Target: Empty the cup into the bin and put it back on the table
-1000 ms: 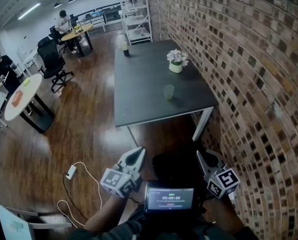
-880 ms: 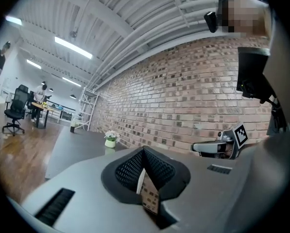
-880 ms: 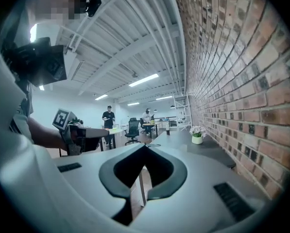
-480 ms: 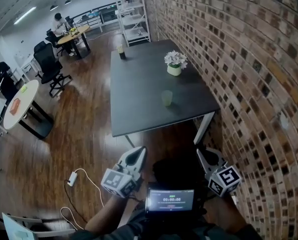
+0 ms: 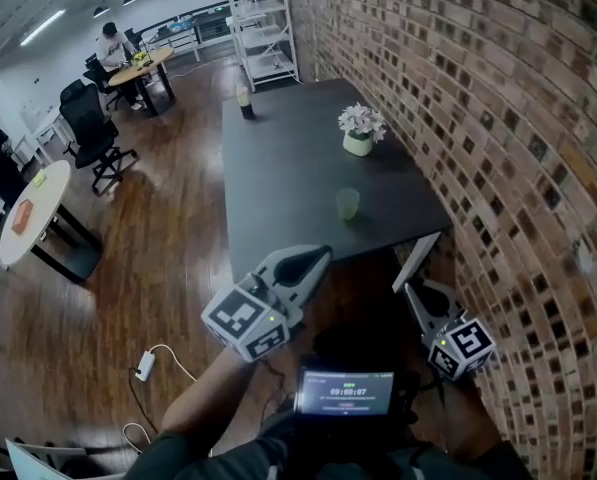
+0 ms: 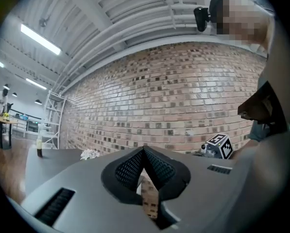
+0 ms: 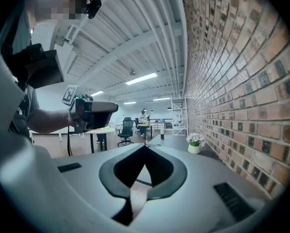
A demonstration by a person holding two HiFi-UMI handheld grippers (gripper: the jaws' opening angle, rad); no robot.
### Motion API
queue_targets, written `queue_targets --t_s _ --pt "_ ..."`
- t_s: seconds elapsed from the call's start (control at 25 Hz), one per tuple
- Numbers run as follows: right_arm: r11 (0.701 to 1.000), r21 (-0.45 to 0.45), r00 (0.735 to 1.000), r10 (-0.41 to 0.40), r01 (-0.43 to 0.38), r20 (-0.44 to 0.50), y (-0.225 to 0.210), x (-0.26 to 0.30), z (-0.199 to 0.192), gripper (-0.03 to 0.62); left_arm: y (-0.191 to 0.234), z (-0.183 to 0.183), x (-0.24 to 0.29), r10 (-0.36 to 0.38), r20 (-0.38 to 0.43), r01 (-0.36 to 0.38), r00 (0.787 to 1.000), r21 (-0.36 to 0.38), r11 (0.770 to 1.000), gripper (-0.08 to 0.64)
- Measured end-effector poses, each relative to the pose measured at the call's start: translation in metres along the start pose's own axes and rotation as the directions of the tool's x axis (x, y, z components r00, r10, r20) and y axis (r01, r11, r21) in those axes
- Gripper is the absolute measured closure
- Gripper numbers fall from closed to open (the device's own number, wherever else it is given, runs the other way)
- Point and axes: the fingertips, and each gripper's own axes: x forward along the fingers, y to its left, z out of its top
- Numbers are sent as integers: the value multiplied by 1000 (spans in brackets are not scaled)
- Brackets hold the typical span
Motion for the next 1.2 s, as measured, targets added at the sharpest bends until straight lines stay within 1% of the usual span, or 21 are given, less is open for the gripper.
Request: queue_targets --t_s 0.08,0.16,0.24,0.48,0.72,0.88,1.04,1.08,1.12,1.16,1.2 --pt "1000 -8 1000 7 -7 -1 1 12 3 591 3 4 5 -46 -9 46 999 10 999 565" --pt "1000 -7 1000 8 -8 -13 0 24 4 591 6 7 10 -87 -12 87 996 -7 996 566" --pt "1000 -2 1000 11 -11 -18 0 35 7 591 10 10 10 -110 -8 110 994 -21 994 566" --pt "1000 9 999 11 -10 -34 -17 62 12 591 32 0 1 -89 -8 88 996 -54 995 566" --pt "999 -12 999 47 -47 -26 -48 84 24 591 50 -6 6 -18 -23 16 1000 -52 999 565" --pt "993 -38 993 115 -115 -9 -64 101 30 591 57 -12 21 41 -44 -43 998 -41 998 566" --pt "983 -54 984 175 -176 -25 -89 120 28 591 56 -13 44 78 -35 -80 996 -44 996 566" --pt "980 -58 982 189 -190 -27 -95 125 28 584 57 -15 50 91 -36 -93 995 -42 995 566" --pt "977 -62 979 203 -205 -30 -101 130 28 522 61 -17 55 111 -37 -112 993 -42 993 566" --pt "974 -64 976 216 -218 -34 -107 135 26 500 66 -21 58 136 -36 -138 990 -49 989 566" --pt "972 -61 973 226 -228 -39 -112 140 24 501 73 -24 61 164 -35 -166 986 -58 984 566"
